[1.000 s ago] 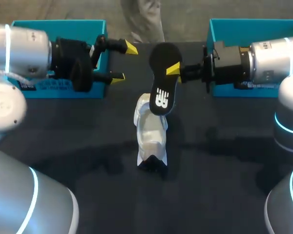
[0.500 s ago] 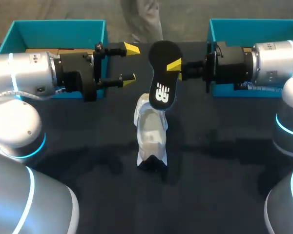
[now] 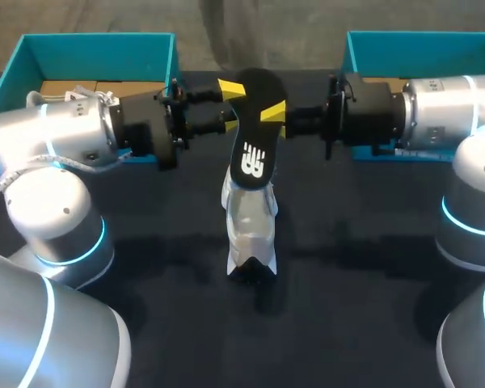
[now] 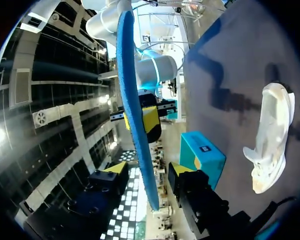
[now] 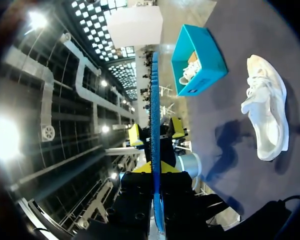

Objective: Take the shoe out of the shoebox, open the shoe tongue, remove and reinsert the insole, then place the shoe into the shoebox

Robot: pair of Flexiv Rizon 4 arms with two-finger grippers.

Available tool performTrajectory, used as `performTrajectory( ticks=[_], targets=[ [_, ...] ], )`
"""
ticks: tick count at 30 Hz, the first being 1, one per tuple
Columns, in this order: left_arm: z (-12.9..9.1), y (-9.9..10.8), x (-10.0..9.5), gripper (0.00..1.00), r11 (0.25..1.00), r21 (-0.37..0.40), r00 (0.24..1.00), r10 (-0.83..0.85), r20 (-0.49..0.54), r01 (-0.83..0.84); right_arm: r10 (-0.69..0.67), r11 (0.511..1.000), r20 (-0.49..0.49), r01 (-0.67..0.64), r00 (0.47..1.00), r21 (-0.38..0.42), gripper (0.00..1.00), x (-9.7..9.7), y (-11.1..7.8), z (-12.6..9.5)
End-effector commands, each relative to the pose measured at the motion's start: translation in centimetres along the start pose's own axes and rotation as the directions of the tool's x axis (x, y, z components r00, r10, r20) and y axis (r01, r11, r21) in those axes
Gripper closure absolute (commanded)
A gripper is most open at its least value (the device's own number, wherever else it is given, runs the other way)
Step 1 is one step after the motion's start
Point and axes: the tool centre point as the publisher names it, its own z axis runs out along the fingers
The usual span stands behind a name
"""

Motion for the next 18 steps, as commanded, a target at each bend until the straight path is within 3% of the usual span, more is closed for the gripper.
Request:
performTrajectory(
  ticks=[1,18],
  targets=[
    [0.8,0.3,0.2,0.52,1.000,0.010,1.000,-0.006,0.014,0.006,-0.005,1.000,0.003,0.005,1.000,0.003,1.00,0.0,0.1,0.7],
    [1.7,-0.8,0.0,0.64,0.997,0.076,0.999,-0.027,0.038,0.024,-0.022,0.999,0.017,0.021,1.000,0.046,1.00,-0.1,0.3,1.7]
  ],
)
